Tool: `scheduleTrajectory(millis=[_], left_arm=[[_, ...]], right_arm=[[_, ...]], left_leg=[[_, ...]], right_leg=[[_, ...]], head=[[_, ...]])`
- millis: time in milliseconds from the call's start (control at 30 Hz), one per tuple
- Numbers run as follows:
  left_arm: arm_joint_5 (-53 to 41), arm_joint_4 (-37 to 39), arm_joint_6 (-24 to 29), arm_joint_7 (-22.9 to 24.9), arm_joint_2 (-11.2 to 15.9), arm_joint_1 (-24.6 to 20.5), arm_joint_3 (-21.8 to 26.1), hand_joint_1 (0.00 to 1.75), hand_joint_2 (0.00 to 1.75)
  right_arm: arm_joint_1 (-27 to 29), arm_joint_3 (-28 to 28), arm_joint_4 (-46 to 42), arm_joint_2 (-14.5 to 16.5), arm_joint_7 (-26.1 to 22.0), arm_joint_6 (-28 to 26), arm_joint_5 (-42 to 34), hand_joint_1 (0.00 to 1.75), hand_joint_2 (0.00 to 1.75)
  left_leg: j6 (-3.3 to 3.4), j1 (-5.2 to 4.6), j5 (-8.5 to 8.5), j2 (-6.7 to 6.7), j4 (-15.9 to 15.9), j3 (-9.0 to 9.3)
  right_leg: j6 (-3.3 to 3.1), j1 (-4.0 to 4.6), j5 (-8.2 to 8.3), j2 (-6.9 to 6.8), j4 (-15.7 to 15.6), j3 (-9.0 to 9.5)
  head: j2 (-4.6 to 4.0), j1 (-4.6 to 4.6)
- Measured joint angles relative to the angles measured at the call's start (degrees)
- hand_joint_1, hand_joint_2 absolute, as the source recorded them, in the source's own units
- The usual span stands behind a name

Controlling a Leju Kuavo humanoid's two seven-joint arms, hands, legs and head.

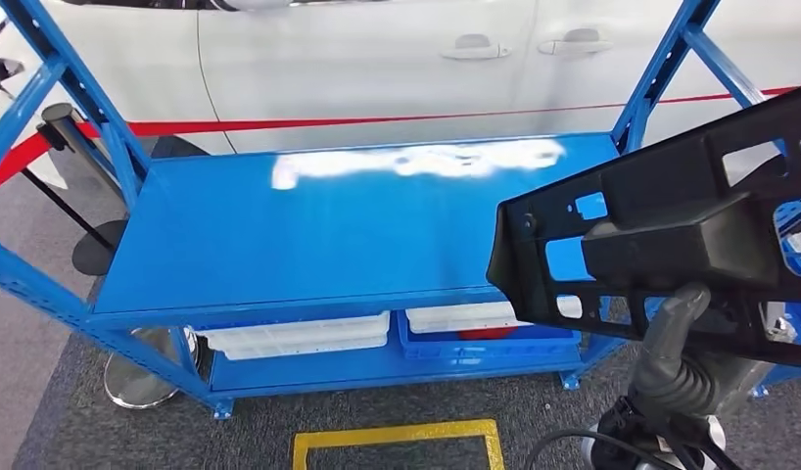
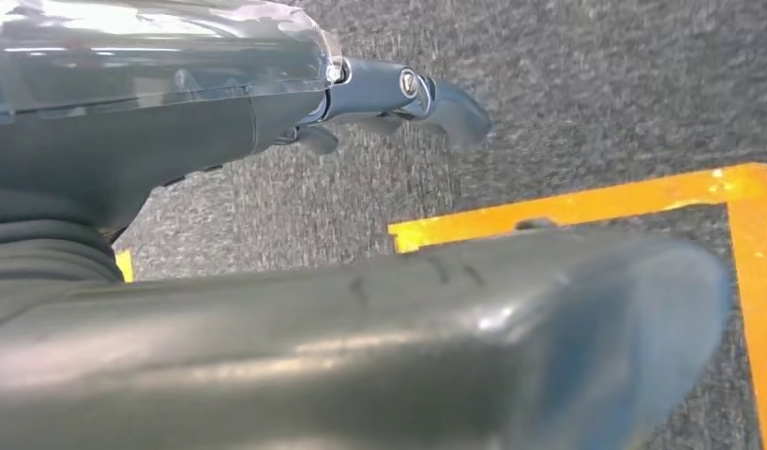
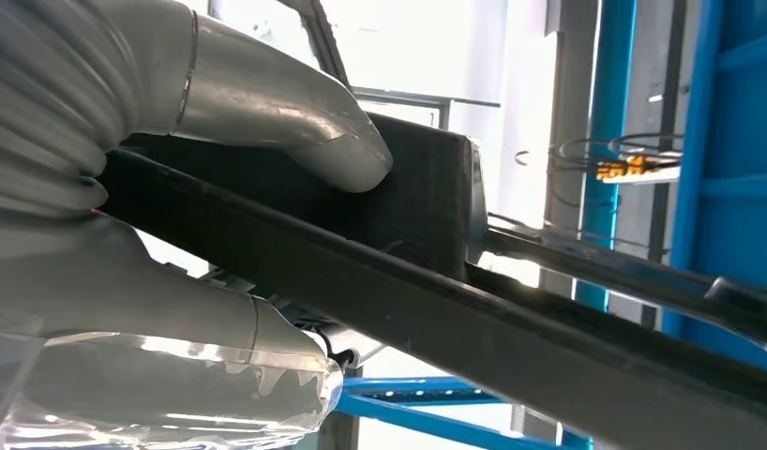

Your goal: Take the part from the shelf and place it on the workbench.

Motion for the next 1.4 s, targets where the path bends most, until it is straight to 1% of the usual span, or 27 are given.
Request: scheduleTrajectory(millis=[67, 100, 200, 233, 267, 300, 333, 367, 400, 467, 500, 567, 600, 667, 733, 767, 800, 833, 900, 967, 1000, 1067, 1133, 1267, 1300, 1333, 1400], left_arm=[[-0.1, 0.0, -0.1, 0.2, -0.1, 0.0, 0.0, 0.0, 0.0], [-0.1, 0.0, -0.2, 0.3, -0.1, 0.1, 0.0, 0.0, 0.0], [-0.1, 0.0, -0.4, 0.8, -0.2, 0.0, 0.0, 0.0, 0.0], [-0.1, 0.0, -0.4, 1.0, -0.2, 0.0, 0.0, 0.0, 0.0], [0.0, 0.0, -0.4, 1.1, -0.2, 0.0, 0.0, 0.0, 0.0], [0.1, 0.0, -0.4, 1.2, -0.2, 0.0, 0.0, 0.0, 0.0], [0.2, 0.0, -0.3, 1.3, -0.2, 0.0, 0.0, 0.0, 0.0], [0.3, 0.0, -0.3, 1.3, -0.2, 0.0, 0.1, 0.0, 0.0], [0.5, 0.0, -0.2, 1.3, -0.1, 0.0, 0.1, 0.0, 0.0], [0.5, 0.0, -0.2, 1.2, -0.1, 0.0, 0.2, 0.0, 0.0], [0.5, 0.0, -0.2, 1.1, -0.1, 0.0, 0.2, 0.0, 0.0], [0.4, 0.0, -0.4, 1.1, -0.1, 0.2, 0.3, 0.0, 0.0], [0.3, 0.0, -0.6, 1.0, -0.1, 0.3, 0.4, 0.0, 0.0], [0.0, 0.0, -0.8, 1.0, -0.1, 0.5, 0.4, 0.0, 0.0], [-0.4, 0.0, -1.1, 1.0, -0.1, 0.5, 0.4, 0.0, 0.0], [-0.7, 0.0, -1.3, 0.9, -0.1, 0.4, 0.3, 0.0, 0.0], [-1.1, 0.0, -1.6, 0.9, -0.1, 0.4, 0.2, 0.0, 0.0], [-1.6, 0.0, -2.0, 0.8, -0.1, 0.4, 0.1, 0.0, 0.0], [-2.4, 0.0, -2.7, 0.6, 0.1, 0.3, -0.4, 0.0, 0.0], [-3.0, 0.0, -3.3, 0.1, 0.4, 0.3, -0.8, 0.0, 0.0], [-3.2, 0.0, -3.6, -0.1, 0.5, 0.2, -1.0, 0.0, 0.0], [-3.5, 0.0, -3.8, 0.0, 0.5, 0.1, -1.4, 0.0, 0.0], [-3.6, 0.0, -3.9, 0.3, 0.4, 0.0, -1.6, 0.0, 0.0], [-3.2, 0.0, -3.9, 1.0, 0.4, 0.0, -1.7, 0.0, 0.0], [-3.0, 0.0, -3.9, 1.2, 0.4, 0.0, -1.7, 0.0, 0.0], [-2.9, 0.0, -3.8, 1.4, 0.3, 0.0, -1.7, 0.0, 0.0], [-2.6, 0.0, -3.7, 1.8, 0.2, 0.0, -1.6, 0.0, 0.0]], right_arm=[[0.3, 0.0, 0.0, 0.3, 0.0, 0.0, 0.8, 1.75, 1.75], [0.5, 0.0, 0.0, 0.5, 0.1, 0.0, 1.2, 1.75, 1.75], [0.9, 0.0, 0.0, 1.0, 0.4, 0.1, 2.2, 1.75, 1.75], [0.9, 0.0, 0.0, 1.1, 0.8, 0.2, 2.3, 1.75, 1.75], [0.9, 0.0, 0.0, 1.3, 1.2, 0.4, 2.4, 1.75, 1.75], [1.0, 0.0, 0.0, 1.5, 1.6, 0.7, 2.5, 1.75, 1.75], [1.0, 0.0, 0.0, 1.7, 1.8, 0.9, 2.5, 1.75, 1.75], [1.0, -0.1, 0.0, 1.8, 2.0, 1.1, 2.4, 1.75, 1.75], [1.0, -0.2, 0.0, 1.9, 2.0, 1.4, 2.3, 1.75, 1.75], [1.2, -0.4, 0.0, 2.1, 1.8, 1.8, 1.9, 1.75, 1.75], [1.5, -0.5, 0.0, 2.1, 1.6, 2.0, 1.7, 1.75, 1.75], [2.3, -0.8, 0.0, 2.3, 1.0, 2.2, 1.5, 1.75, 1.75], [2.7, -1.0, -0.1, 2.5, 0.7, 2.1, 1.4, 1.75, 1.75], [3.3, -1.4, -0.3, 2.9, 0.3, 2.0, 1.4, 1.75, 1.75], [4.0, -1.7, -0.6, 3.3, 0.1, 1.8, 1.6, 1.75, 1.75], [4.4, -2.0, -0.8, 3.6, 0.1, 1.6, 1.8, 1.75, 1.75], [4.8, -2.3, -1.2, 4.0, 0.1, 1.3, 2.3, 1.75, 1.75], [5.4, -2.7, -1.8, 4.5, 0.1, 1.1, 2.7, 1.75, 1.75], [6.5, -3.5, -3.2, 5.4, 0.3, 1.1, 3.3, 1.75, 1.75], [7.5, -4.3, -4.8, 6.5, 0.5, 1.3, 3.4, 1.75, 1.75], [8.0, -4.7, -5.5, 7.1, 0.5, 1.4, 3.3, 1.75, 1.75], [9.5, -5.9, -7.0, 8.3, 0.4, 2.1, 2.8, 1.75, 1.75], [11.0, -7.9, -8.3, 9.8, 0.1, 3.8, 1.9, 1.75, 1.75], [12.5, -15.7, -9.6, 14.5, -0.1, 11.3, -1.5, 1.75, 1.75], [12.6, -18.0, -9.7, 15.8, -0.1, 13.2, -2.4, 1.75, 1.75], [12.7, -20.5, -9.7, 17.1, -0.1, 14.5, -3.2, 1.75, 1.75], [12.5, -25.1, -9.7, 19.2, -0.1, 16.4, -4.6, 1.75, 1.75]], left_leg=[[0.2, 0.12, 1.35, 0.16, -0.9, -0.65], [0.45, 0.33, 2.22, 0.3, -1.3, -1.09], [0.76, 0.62, 4.52, 0.67, -1.7, -3.21], [0.62, 0.67, 5.14, 0.76, -1.6, -4.06], [0.44, 0.75, 5.72, 0.85, -1.4, -4.94], [0.18, 0.91, 6.24, 0.92, -1.1, -5.92], [-0.11, 1.12, 6.66, 0.97, -0.6, -6.93], [-0.44, 1.33, 6.99, 0.98, 0.0, -7.91], [-0.79, 1.44, 7.19, 0.94, 0.7, -8.83], [-1.56, 1.43, 7.63, 0.82, 1.9, -9.98], [-1.99, 1.39, 7.98, 0.76, 2.1, -10.27], [-2.82, 1.6, 8.4, 0.68, 2.3, -10.6], [-3.16, 1.74, 7.48, 0.66, 2.9, -11.01], [-3.58, 1.98, 2.67, 0.62, 7.3, -12.68], [-3.78, 2.02, -2.54, 0.6, 14.9, -14.65], [-3.77, 2.01, -3.51, 0.59, 17.8, -14.96], [-3.62, 1.97, -3.19, 0.54, 19.2, -14.46], [-3.31, 1.87, -1.83, 0.44, 18.5, -12.97], [-2.01, 1.48, 0.82, -0.93, 11.8, -7.34], [-0.91, 1.0, 0.45, -2.8, 3.2, -1.43], [-0.67, 0.75, -0.17, -3.26, 0.7, 0.17], [-0.63, 0.7, 0.04, -2.35, -0.9, 0.66], [-0.17, 1.02, 1.1, -1.02, -1.7, 0.44], [0.15, 1.05, 2.39, 1.89, -1.7, -1.17], [0.06, 1.07, 2.54, 2.58, -1.5, -1.59], [-0.07, 1.14, 2.6, 3.27, -1.2, -1.98], [-0.55, 1.3, 2.42, 4.44, -0.2, -2.55]], right_leg=[[0.7, -0.16, 0.28, 0.04, -0.1, -0.26], [1.02, -0.2, -0.9, 0.13, 0.6, -0.64], [2.08, -0.81, -9.13, 0.24, 8.4, -2.7], [2.46, -1.11, -10.94, 0.22, 11.8, -3.19], [2.82, -1.4, -11.28, 0.21, 14.3, -3.21], [3.18, -1.68, -10.3, 0.2, 15.1, -2.41], [3.51, -1.97, -8.64, 0.19, 14.0, -0.7], [3.85, -2.28, -7.24, 0.18, 11.2, 1.96], [4.17, -2.47, -6.94, 0.2, 7.2, 5.04], [3.75, -2.43, -8.33, 0.27, 1.0, 9.19], [3.22, -2.18, -9.01, 0.28, -0.2, 9.73], [1.74, -1.96, -8.55, 0.09, -0.4, 9.06], [1.03, -1.9, -8.02, 0.02, -0.4, 8.58], [-0.06, -1.84, -6.82, -0.12, -0.4, 7.31], [-0.46, -1.5, -5.59, -0.11, -0.4, 5.71], [-0.52, -1.29, -4.98, -0.1, -0.3, 4.85], [-0.51, -1.07, -4.4, 0.06, -0.2, 4.0], [-0.44, -0.87, -3.88, 0.26, 0.0, 3.2], [-0.24, -0.61, -2.92, 0.88, 0.1, 1.9], [0.13, -0.55, -1.98, 1.51, 0.1, 1.14], [0.42, -0.66, -1.51, 1.89, 0.1, 0.97], [1.11, -0.79, -0.58, 2.74, -0.1, 0.83], [1.68, -0.78, -1.65, 2.64, 1.2, 0.0], [2.8, -1.21, -9.72, 0.92, 13.9, -4.66], [3.08, -1.43, -10.15, 0.72, 15.0, -4.51], [3.36, -1.67, -9.55, 0.41, 13.9, -3.1], [3.72, -2.07, -7.28, -1.39, 6.8, 2.07]], head=[[0.0, 0.0], [0.0, 0.01], [0.0, 0.02], [0.0, 0.02], [0.0, 0.02], [0.0, 0.01], [0.0, 0.01], [0.0, 0.0], [0.0, 0.01], [0.0, -0.02], [0.0, -0.03], [0.0, -0.04], [0.0, -0.04], [0.0, -0.05], [0.0, -0.05], [0.0, -0.05], [0.0, -0.05], [0.0, -0.05], [0.0, -0.05], [0.0, -0.04], [0.0, -0.04], [0.0, -0.05], [0.0, -0.03], [0.0, 0.0], [0.0, 0.0], [0.0, 0.0], [0.0, 0.0]])
